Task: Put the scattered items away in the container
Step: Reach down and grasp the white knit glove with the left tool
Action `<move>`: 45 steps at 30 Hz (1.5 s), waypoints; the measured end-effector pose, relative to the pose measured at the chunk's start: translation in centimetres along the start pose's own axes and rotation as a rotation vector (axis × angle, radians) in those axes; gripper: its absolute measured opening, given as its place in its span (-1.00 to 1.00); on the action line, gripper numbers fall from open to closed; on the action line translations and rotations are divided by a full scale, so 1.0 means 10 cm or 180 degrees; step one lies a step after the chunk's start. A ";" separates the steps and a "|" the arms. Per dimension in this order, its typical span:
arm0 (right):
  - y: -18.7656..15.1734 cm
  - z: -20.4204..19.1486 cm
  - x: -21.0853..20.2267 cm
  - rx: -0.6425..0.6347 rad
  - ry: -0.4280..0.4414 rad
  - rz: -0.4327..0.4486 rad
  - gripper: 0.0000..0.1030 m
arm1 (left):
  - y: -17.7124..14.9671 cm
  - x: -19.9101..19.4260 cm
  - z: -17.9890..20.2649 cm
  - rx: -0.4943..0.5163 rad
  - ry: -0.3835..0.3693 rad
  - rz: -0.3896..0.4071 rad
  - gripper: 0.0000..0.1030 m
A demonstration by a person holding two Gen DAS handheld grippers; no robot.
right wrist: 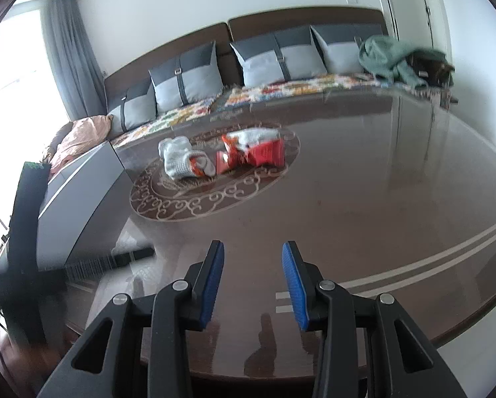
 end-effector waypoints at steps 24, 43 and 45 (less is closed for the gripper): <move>-0.05 0.09 0.27 0.0218 0.0357 -0.0220 -0.27 | 1.57 0.71 -0.14 -0.0755 0.0311 -0.0191 0.42; -0.08 0.10 0.35 0.0252 0.0326 -0.0325 -0.27 | 1.58 1.12 -0.10 -0.0377 0.0309 -0.0668 -0.12; -0.08 0.12 0.37 0.0278 0.0311 -0.0347 -0.27 | 1.57 1.03 -0.07 -0.0314 0.0350 -0.0623 -0.27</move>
Point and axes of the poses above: each gripper's, at about its wrist camera, not at the fingertips, and x roughly the way its jaws point, z to its right, y to its top, the point moved 5 cm from there along x, roughly the way its jaws point, and after that the axes turned 11 degrees about -y, right-handed, at the moved point
